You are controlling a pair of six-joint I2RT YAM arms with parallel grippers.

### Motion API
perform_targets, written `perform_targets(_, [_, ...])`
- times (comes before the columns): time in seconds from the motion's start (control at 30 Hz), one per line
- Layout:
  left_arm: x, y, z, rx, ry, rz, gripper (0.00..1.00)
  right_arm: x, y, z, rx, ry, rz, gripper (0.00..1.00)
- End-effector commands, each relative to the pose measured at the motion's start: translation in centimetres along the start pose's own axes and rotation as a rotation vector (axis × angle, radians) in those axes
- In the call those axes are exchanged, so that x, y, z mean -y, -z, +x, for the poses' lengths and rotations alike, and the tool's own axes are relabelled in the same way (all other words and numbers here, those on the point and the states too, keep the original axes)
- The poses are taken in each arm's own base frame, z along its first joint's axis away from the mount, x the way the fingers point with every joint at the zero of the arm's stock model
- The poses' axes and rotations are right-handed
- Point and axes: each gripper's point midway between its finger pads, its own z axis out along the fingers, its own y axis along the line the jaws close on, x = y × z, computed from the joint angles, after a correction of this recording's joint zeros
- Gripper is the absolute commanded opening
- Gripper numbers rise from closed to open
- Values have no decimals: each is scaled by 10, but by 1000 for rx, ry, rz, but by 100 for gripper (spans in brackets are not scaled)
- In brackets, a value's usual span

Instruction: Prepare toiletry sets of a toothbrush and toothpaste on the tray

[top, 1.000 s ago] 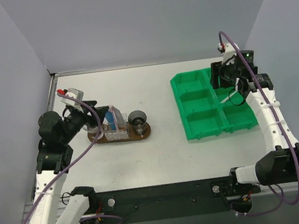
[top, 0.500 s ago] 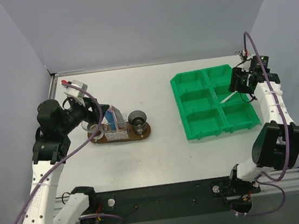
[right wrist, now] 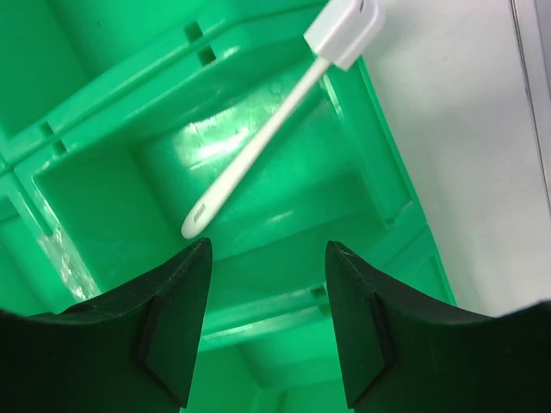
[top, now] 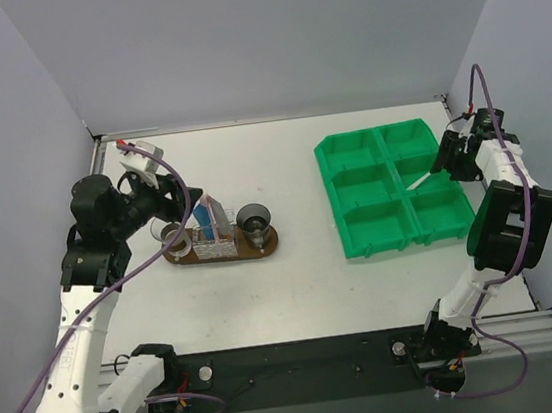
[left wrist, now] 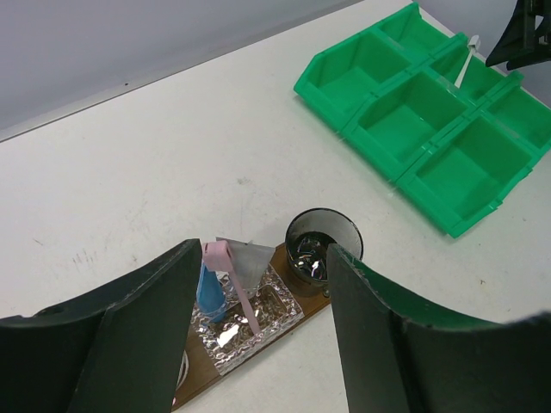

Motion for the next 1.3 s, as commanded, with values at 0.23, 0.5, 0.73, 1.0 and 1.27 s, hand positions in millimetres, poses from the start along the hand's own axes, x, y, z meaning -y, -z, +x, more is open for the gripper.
perform_targets(0.23, [-2,-9,-11,33,-58,28,70,-3,-23,-29,19,-51,0,50])
perform_targets(0.5, [-4,-17,-6,24,-54,43,70,-5,-41,-28,-6,-45,16,50])
perform_targets(0.73, [-6,-22,-1,9,-52,48,70,-10,-59,-26,-31,-21,29,50])
perform_targets(1.0, [-8,-29,7,-11,-43,63,70,-13,-72,-21,-53,10,64,49])
perform_targets(1.27, [-7,-34,13,-17,-35,83,70,-9,-73,-26,-42,26,99,49])
